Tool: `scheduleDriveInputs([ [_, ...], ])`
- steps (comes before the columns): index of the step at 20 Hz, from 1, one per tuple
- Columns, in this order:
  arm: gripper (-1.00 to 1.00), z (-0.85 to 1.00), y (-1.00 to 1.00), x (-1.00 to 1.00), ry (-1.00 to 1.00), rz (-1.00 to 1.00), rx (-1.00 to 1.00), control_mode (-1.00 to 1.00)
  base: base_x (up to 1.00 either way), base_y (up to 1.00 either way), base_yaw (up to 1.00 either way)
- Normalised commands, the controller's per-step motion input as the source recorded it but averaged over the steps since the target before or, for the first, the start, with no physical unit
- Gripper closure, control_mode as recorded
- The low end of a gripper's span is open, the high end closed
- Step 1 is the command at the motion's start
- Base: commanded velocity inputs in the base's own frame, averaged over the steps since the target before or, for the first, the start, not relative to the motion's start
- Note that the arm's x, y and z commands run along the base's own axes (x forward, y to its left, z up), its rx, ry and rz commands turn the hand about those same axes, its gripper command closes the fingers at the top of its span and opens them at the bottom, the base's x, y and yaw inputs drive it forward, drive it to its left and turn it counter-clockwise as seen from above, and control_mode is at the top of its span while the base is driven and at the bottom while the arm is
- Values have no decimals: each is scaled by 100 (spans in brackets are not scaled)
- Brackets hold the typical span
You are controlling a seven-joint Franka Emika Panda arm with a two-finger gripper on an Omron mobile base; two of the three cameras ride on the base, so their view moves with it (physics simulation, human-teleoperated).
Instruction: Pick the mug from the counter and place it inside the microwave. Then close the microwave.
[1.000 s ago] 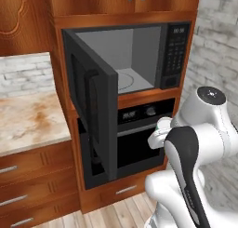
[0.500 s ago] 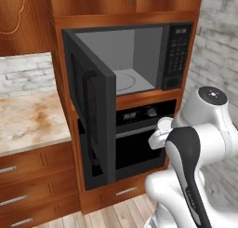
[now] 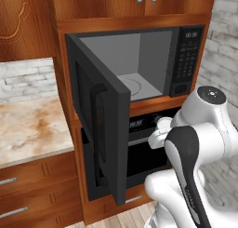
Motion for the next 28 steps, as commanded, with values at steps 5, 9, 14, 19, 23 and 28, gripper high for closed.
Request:
scheduleDriveInputs([
  [5, 100, 0, 0, 0, 0, 0, 0, 100, 0, 0, 0],
  [9, 100, 0, 0, 0, 0, 0, 0, 100, 0, 0, 0],
  [14, 100, 0, 0, 0, 0, 0, 0, 100, 0, 0, 0],
  [19, 100, 0, 0, 0, 0, 0, 0, 100, 0, 0, 0],
  [23, 100, 0, 0, 0, 0, 0, 0, 100, 0, 0, 0],
  [28, 100, 0, 0, -6, -2, 0, 0, -100, 0, 0, 0],
])
